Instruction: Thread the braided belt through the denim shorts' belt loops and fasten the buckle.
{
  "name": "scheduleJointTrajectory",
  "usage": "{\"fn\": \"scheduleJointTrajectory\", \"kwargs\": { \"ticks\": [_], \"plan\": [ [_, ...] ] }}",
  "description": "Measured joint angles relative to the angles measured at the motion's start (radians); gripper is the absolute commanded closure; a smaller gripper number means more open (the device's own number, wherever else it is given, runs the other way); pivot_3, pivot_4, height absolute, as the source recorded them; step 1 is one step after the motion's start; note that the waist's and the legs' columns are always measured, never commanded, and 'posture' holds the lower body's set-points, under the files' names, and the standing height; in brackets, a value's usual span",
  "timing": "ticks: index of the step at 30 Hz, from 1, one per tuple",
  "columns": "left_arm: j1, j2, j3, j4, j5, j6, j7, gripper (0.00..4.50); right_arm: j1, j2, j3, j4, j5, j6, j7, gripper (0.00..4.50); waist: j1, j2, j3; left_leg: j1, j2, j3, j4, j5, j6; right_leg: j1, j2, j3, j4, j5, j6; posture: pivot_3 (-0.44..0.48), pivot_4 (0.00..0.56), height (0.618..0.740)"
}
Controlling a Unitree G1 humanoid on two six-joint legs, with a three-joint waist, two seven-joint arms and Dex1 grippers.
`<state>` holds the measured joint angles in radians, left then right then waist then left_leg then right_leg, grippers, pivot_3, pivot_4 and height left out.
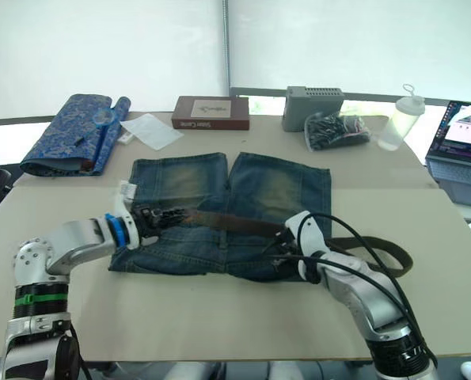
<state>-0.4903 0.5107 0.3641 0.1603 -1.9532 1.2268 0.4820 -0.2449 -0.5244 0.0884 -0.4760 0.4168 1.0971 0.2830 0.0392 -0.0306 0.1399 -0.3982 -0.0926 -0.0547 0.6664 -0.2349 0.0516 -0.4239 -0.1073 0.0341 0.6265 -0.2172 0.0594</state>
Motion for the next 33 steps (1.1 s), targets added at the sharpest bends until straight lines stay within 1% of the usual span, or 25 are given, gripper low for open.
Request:
{"fn": "scheduleJointTrajectory", "kwargs": {
  "ticks": [2,4,5,7,10,11,12,14,16,17,20,23,27,30,33],
  "plan": [
    [0.016,0.049,0.063,0.019,-0.001,0.008,-0.012,4.50,0.014,-0.010,-0.026,0.004,0.000,0.000,0.007,4.45,-0.001,0.000,0.000,0.000,0.000,0.000,-0.001,0.000,0.000,0.000,0.000,0.000,0.000,0.000,0.000,0.000,0.150,0.740],
    [0.020,0.060,0.102,0.043,-0.002,0.018,-0.019,4.50,0.015,-0.021,-0.038,0.008,0.000,0.000,0.017,4.45,0.003,0.000,0.000,0.001,0.000,-0.001,-0.001,0.000,0.000,0.000,-0.001,-0.002,-0.001,0.000,0.000,0.000,0.150,0.740],
    [0.020,0.061,0.113,0.055,-0.002,0.023,-0.026,4.50,0.016,-0.022,-0.042,0.010,0.000,0.000,0.021,4.45,0.005,0.000,0.000,0.001,0.000,-0.001,-0.001,-0.003,-0.005,0.001,-0.001,-0.002,-0.002,0.000,0.000,0.000,0.150,0.740],
    [0.023,0.066,0.129,0.073,-0.002,0.042,-0.047,4.50,0.023,-0.022,-0.057,0.011,0.003,0.000,0.037,4.45,0.007,-0.001,0.000,0.001,0.000,-0.001,-0.001,-0.003,-0.005,0.001,-0.001,-0.002,-0.002,0.000,0.000,0.000,0.150,0.740],
    [0.035,0.044,0.124,0.052,-0.002,0.079,-0.112,4.50,0.045,-0.025,-0.130,0.002,0.083,0.025,0.106,3.67,0.006,-0.001,0.000,0.000,-0.001,-0.001,-0.001,-0.003,-0.004,0.000,-0.001,-0.002,-0.002,0.000,0.000,0.000,0.150,0.740],
    [0.039,0.021,0.108,0.038,-0.003,0.089,-0.131,4.50,0.056,-0.010,-0.175,-0.010,0.141,0.058,0.129,3.28,0.005,-0.001,0.000,0.000,-0.001,-0.001,-0.001,-0.003,-0.004,0.001,-0.001,-0.002,-0.002,0.000,0.000,0.000,0.150,0.740],
    [0.043,-0.008,0.090,0.025,-0.003,0.090,-0.141,4.50,0.063,0.013,-0.216,-0.028,0.200,0.092,0.149,2.99,0.003,-0.001,0.000,-0.002,0.000,-0.001,-0.001,-0.003,-0.004,0.001,-0.002,-0.001,-0.001,0.000,0.000,0.000,0.150,0.740],
    [0.046,-0.086,0.043,0.009,-0.002,0.090,-0.151,4.50,0.066,0.064,-0.285,-0.072,0.341,0.161,0.172,2.26,-0.001,-0.001,0.000,-0.002,0.001,-0.001,-0.001,-0.003,-0.004,0.000,-0.002,0.000,-0.001,0.000,0.000,0.000,0.150,0.740],
    [0.042,-0.156,0.008,0.007,-0.003,0.092,-0.177,4.50,0.069,0.129,-0.354,-0.107,0.484,0.221,0.166,1.51,-0.003,-0.001,0.001,-0.002,0.002,-0.001,-0.002,-0.003,-0.004,0.000,-0.001,0.000,-0.001,0.000,-0.001,0.000,0.150,0.740],
    [0.036,-0.175,-0.010,0.007,-0.003,0.098,-0.189,4.50,0.069,0.161,-0.373,-0.114,0.534,0.243,0.151,1.22,-0.007,-0.001,0.001,-0.002,0.002,-0.001,-0.002,-0.003,-0.004,0.000,-0.001,0.000,-0.001,0.000,-0.001,0.000,0.150,0.740],
    [0.010,-0.187,-0.043,0.007,-0.003,0.114,-0.227,4.50,0.060,0.262,-0.396,-0.099,0.631,0.279,0.054,1.22,-0.020,-0.001,0.001,-0.002,0.002,-0.001,-0.004,-0.002,-0.005,-0.002,-0.001,0.001,0.000,0.000,-0.002,0.000,0.150,0.740],
    [-0.014,-0.190,-0.064,0.017,-0.003,0.126,-0.241,4.50,0.025,0.369,-0.422,-0.065,0.709,0.275,-0.065,1.22,-0.028,0.000,0.001,-0.002,0.002,-0.001,-0.006,-0.002,-0.004,-0.002,-0.001,0.001,0.000,-0.001,-0.003,0.000,0.150,0.740],
    [-0.026,-0.248,-0.109,0.044,-0.003,0.125,-0.240,4.50,-0.023,0.512,-0.421,-0.014,0.781,0.210,-0.241,1.22,-0.029,0.000,0.001,-0.002,0.001,-0.001,-0.006,-0.001,-0.004,-0.004,-0.001,0.001,0.000,-0.001,-0.003,0.000,0.150,0.740],
    [-0.027,-0.252,-0.113,0.051,-0.003,0.120,-0.239,4.50,-0.020,0.537,-0.425,0.010,0.853,0.162,-0.331,1.22,-0.029,0.000,0.001,-0.003,0.001,-0.001,-0.006,0.000,-0.002,-0.004,-0.001,0.001,0.000,-0.001,-0.003,0.000,0.150,0.740],
    [-0.035,-0.262,-0.117,0.054,-0.003,0.120,-0.233,4.50,-0.009,0.535,-0.423,0.014,0.922,0.114,-0.399,1.22,-0.030,0.000,0.001,-0.002,0.001,-0.001,-0.006,0.000,-0.001,-0.004,0.000,0.001,0.000,-0.001,-0.003,0.000,0.150,0.740]
  ]
}}
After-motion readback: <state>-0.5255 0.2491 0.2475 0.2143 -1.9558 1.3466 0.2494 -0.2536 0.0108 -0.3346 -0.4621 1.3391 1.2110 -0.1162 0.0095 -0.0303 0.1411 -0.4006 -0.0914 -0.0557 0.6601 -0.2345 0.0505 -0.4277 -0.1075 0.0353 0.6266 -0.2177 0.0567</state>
